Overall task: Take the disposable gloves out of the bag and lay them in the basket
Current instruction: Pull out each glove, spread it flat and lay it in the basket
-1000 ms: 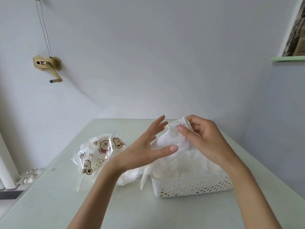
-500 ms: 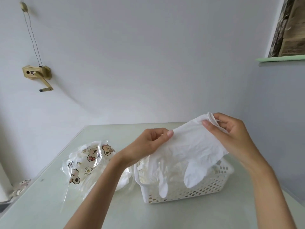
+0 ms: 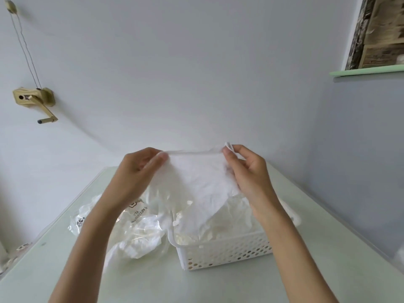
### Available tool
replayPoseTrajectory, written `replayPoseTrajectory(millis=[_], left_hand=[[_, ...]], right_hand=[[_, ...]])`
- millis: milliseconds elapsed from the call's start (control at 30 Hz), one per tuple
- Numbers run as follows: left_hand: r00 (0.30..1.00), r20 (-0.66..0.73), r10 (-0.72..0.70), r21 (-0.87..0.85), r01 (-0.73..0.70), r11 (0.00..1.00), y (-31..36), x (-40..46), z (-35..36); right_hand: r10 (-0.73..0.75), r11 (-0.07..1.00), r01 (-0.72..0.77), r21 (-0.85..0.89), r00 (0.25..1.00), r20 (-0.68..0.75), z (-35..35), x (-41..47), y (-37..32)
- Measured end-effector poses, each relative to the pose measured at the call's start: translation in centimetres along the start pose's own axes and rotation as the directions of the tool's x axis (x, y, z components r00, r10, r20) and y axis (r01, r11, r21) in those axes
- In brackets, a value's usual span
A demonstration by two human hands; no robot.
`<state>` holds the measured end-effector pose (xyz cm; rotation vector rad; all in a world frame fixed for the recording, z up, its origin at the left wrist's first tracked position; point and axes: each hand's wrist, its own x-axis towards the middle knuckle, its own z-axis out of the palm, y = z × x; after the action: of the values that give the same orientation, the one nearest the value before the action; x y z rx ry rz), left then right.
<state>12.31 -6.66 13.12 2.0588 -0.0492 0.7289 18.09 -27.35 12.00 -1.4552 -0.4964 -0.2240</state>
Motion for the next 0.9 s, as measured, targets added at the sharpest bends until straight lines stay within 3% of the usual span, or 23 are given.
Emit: replayPoseTrajectory(millis=[100,167,267,400,600,733,833,900], left_hand=[[0.983,0.154,-0.098,0.247,0.058,0.967,-1.8,2.3,1.3],[0.937,0.291,-0.193,0.422,0.056,0.905,-3.6,3.6,3.7],[0.886,0.388,-0.256,0.573,-0.014,0.82,-6.1,4.8,7.6],[0.896,0.386,-0.218,0.634,-0.086,0.769,-7.1,5.2,10.7],[0.956,0.292,-0.032,0.625,-0.165,0.763,-7.2,4.7,12.3],[0.989,0.138,0.049,0.595,-0.122,0.795,-6.2,4.2,10.9],[0.95,0.302,-0.08,0.693,-0.161,0.703,-5.5,3.5,9.2],[0.84,0.485,-0.244,0.742,-0.247,0.623,-5.3,2.9,8.3]], right_hand=[[0.149,0.986,-0.154,-0.066,0.986,-0.073,-0.9,1.2,2.7],[0.159,0.941,-0.188,-0.283,0.98,-0.123,-2.3,2.0,5.1],[0.144,0.741,-0.193,-0.643,0.981,-0.129,-4.2,2.5,8.2],[0.127,0.435,-0.117,-0.893,0.99,-0.068,-5.8,3.0,9.7],[0.105,0.157,-0.034,-0.987,0.994,-0.018,-7.2,3.5,10.0],[0.105,0.081,-0.01,-0.997,0.994,-0.002,-7.6,3.6,10.4],[0.106,0.052,0.019,-0.998,0.994,0.024,-7.6,3.7,10.5],[0.107,0.042,0.032,-0.999,0.994,0.037,-7.6,3.7,10.5]])
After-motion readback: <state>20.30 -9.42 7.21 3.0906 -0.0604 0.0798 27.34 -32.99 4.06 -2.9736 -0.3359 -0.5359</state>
